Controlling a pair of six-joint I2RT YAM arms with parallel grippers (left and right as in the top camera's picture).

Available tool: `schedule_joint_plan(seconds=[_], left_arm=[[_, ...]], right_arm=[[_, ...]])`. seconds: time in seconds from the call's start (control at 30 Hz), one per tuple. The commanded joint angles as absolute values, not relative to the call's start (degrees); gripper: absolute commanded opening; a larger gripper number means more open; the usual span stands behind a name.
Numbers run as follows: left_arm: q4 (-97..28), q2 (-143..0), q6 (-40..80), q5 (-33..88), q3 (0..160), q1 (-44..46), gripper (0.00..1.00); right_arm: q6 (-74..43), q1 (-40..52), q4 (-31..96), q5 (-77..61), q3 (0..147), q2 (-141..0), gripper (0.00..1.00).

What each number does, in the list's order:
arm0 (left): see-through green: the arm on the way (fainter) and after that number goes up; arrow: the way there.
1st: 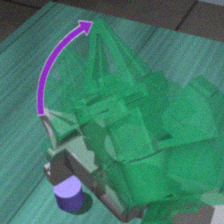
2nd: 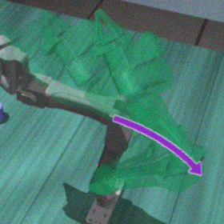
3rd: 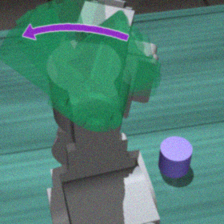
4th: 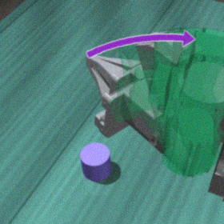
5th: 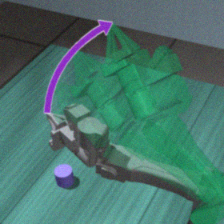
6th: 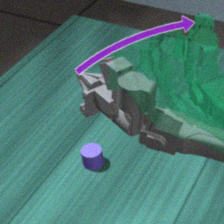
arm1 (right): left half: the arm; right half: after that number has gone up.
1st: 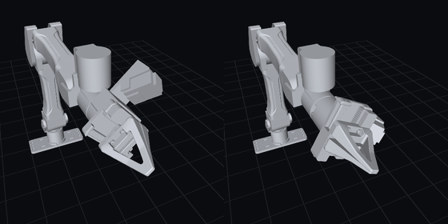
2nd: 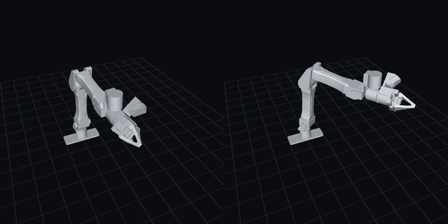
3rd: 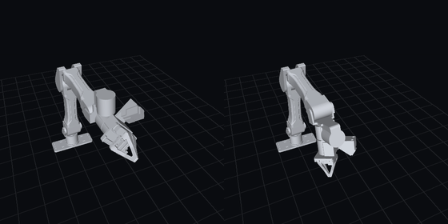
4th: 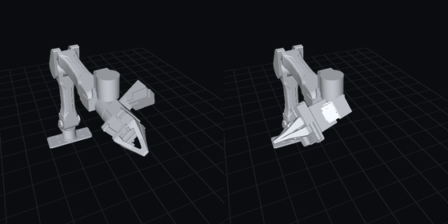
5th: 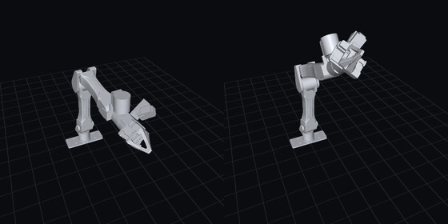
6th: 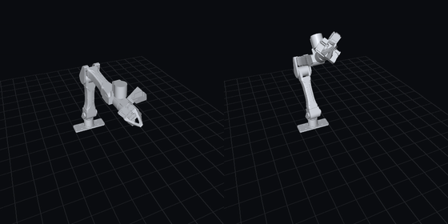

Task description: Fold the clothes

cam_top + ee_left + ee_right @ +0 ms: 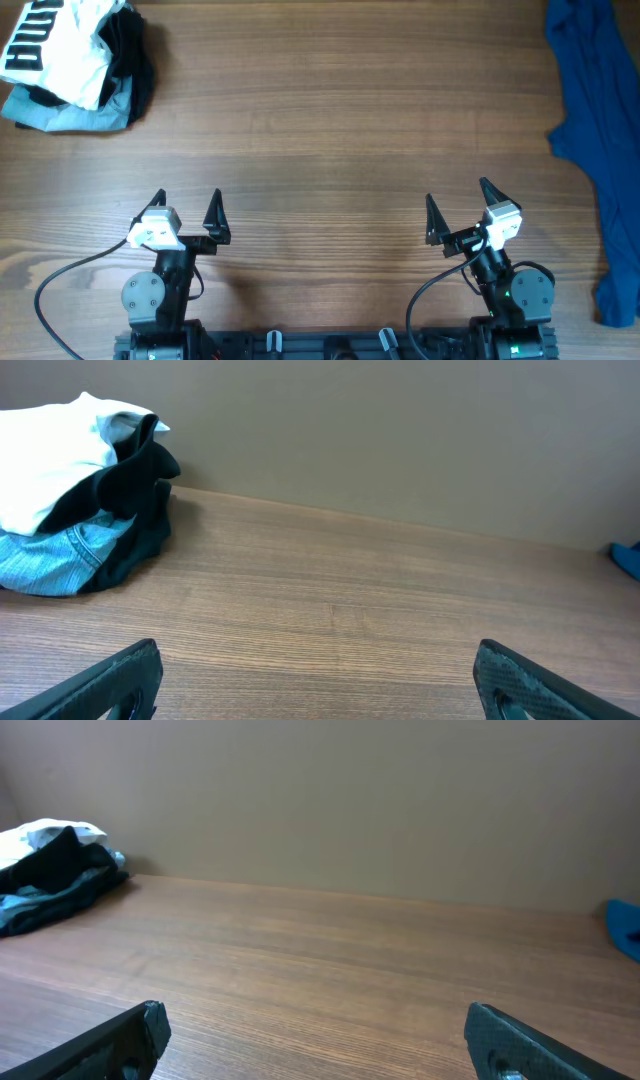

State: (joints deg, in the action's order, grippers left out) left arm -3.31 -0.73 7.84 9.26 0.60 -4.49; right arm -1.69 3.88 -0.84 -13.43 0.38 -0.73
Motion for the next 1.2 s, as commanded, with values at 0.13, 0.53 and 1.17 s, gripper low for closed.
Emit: schedule_joint_plan(seconds=[0.13, 0.53, 1.17], left_arm=[[-3.64, -0.38, 7.77, 8.88, 0.32, -4.34, 1.0], [-3.64, -0.38, 7.79, 8.88, 0.32, -4.34, 1.0], [-3.64, -0.38, 7.77, 8.88, 0.32, -4.34, 1.0]], right_arm=[[-2.07, 4.12, -1.02, -12.91, 0.3, -0.27, 1.0], [0.95, 4.12, -0.8, -10.55, 0.32, -0.27, 1.0], [3.05, 4.12, -0.75, -9.39, 0.32, -0.27, 0.99]])
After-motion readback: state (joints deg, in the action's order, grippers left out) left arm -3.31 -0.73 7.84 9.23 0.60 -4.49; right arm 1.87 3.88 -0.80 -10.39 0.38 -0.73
